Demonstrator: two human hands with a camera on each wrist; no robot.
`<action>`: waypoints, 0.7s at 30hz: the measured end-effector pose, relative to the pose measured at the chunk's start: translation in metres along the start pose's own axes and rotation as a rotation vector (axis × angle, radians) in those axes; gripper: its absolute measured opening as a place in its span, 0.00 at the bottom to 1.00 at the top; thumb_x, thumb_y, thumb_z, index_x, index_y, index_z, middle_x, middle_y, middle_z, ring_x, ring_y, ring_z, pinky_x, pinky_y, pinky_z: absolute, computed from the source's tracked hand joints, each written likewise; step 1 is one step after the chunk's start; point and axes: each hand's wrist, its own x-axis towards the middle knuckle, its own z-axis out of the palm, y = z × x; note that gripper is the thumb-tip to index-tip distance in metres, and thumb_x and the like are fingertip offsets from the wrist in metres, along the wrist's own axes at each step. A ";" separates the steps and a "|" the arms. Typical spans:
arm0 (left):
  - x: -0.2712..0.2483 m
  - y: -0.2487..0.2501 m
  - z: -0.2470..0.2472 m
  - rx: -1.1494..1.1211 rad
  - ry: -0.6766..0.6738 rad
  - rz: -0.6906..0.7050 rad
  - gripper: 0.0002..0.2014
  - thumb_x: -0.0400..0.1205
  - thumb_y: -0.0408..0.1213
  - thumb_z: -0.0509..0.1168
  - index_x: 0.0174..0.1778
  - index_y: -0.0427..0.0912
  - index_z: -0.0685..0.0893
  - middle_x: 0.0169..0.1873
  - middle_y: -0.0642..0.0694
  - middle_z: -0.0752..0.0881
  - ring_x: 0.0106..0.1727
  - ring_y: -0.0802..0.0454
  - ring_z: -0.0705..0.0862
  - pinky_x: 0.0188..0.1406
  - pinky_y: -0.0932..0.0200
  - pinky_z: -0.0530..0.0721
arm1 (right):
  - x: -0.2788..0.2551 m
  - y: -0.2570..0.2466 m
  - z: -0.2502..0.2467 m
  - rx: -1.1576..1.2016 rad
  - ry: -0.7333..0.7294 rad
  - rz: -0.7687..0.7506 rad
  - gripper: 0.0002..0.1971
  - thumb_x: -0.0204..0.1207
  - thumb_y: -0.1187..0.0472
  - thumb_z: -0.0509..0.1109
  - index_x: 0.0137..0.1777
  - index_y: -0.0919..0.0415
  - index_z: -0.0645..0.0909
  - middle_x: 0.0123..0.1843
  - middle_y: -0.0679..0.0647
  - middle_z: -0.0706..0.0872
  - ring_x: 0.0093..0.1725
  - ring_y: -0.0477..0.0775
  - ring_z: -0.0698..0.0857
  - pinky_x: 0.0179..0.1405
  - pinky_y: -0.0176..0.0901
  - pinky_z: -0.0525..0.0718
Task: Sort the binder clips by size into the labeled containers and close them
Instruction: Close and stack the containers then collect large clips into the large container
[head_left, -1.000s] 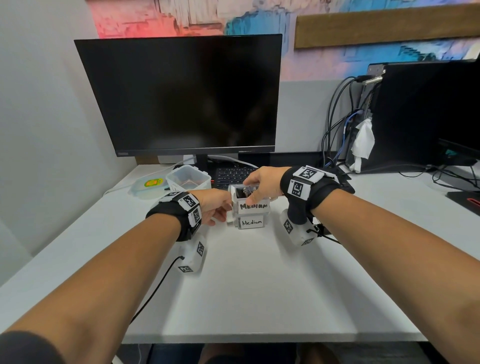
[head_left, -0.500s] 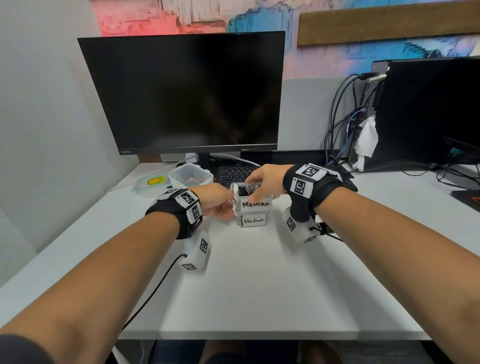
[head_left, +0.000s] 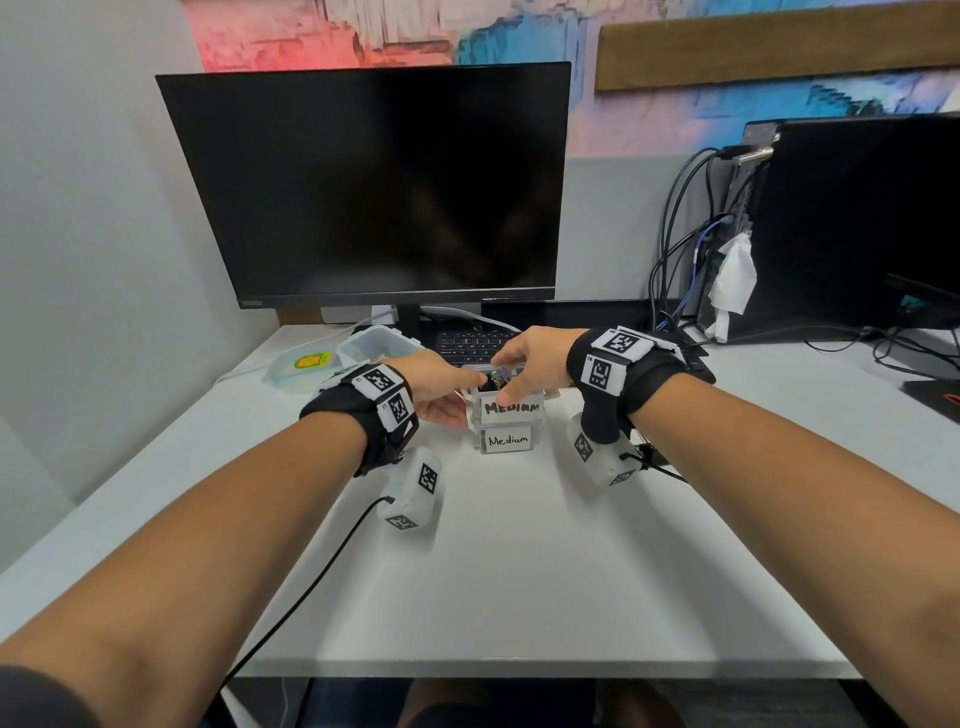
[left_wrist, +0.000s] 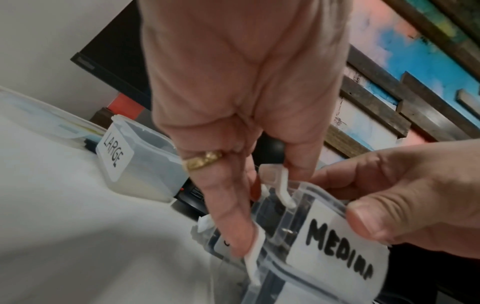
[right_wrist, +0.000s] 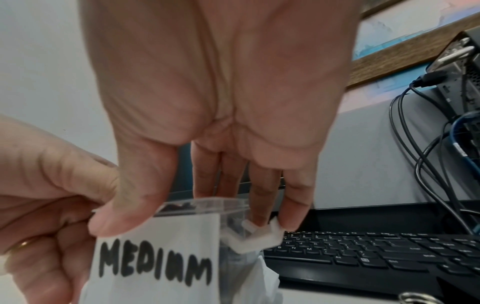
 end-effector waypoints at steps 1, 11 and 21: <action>0.000 0.002 0.000 0.011 0.002 -0.001 0.20 0.81 0.41 0.69 0.62 0.29 0.79 0.49 0.30 0.89 0.42 0.43 0.89 0.53 0.48 0.88 | 0.000 0.000 0.000 -0.002 -0.004 0.001 0.36 0.71 0.48 0.77 0.78 0.50 0.70 0.70 0.48 0.80 0.56 0.52 0.86 0.52 0.42 0.85; -0.006 0.013 0.001 0.061 -0.055 0.014 0.15 0.83 0.34 0.66 0.62 0.30 0.78 0.50 0.30 0.89 0.43 0.41 0.91 0.43 0.49 0.91 | -0.002 0.000 -0.002 -0.003 0.000 -0.018 0.36 0.70 0.47 0.77 0.78 0.51 0.70 0.70 0.48 0.80 0.48 0.49 0.87 0.46 0.39 0.84; -0.012 0.008 -0.001 0.004 -0.069 -0.036 0.25 0.86 0.47 0.60 0.72 0.33 0.71 0.60 0.31 0.84 0.56 0.40 0.87 0.60 0.47 0.85 | -0.006 -0.003 -0.001 -0.024 -0.014 0.006 0.36 0.71 0.48 0.77 0.78 0.51 0.69 0.70 0.49 0.80 0.59 0.53 0.85 0.59 0.44 0.83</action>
